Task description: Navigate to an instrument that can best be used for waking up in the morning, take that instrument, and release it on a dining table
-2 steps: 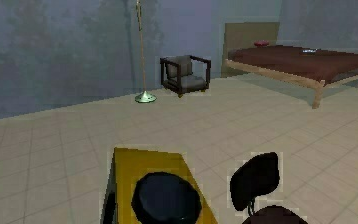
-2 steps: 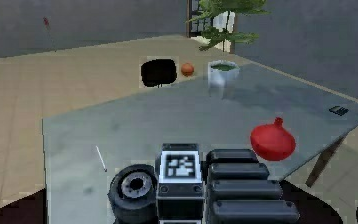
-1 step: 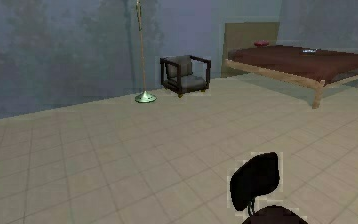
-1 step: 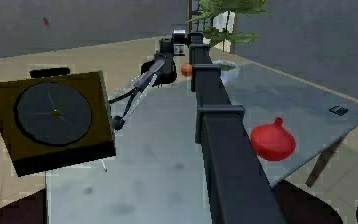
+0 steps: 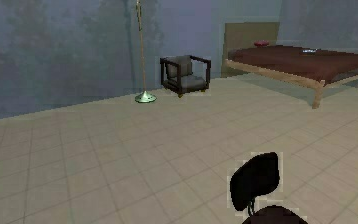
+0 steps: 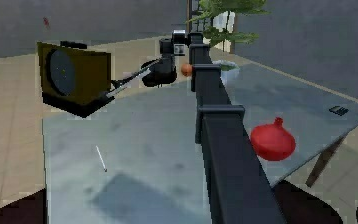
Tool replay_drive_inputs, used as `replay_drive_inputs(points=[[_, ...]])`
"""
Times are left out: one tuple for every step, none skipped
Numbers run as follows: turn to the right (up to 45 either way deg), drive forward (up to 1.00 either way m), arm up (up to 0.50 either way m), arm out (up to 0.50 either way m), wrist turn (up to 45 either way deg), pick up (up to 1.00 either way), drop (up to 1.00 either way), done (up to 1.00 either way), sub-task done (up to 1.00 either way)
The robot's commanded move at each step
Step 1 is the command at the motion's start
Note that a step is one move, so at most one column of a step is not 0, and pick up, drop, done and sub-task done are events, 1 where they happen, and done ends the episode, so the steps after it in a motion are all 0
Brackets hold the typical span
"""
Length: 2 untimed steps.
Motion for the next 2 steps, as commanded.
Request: replay_drive_inputs(points=[[0.0,0.00,0.00,0.00,45.0,0.00,0.00,0.00,0.00],[0.0,0.00,0.00,0.00,45.0,0.00,0.00,0.00,0.00]])
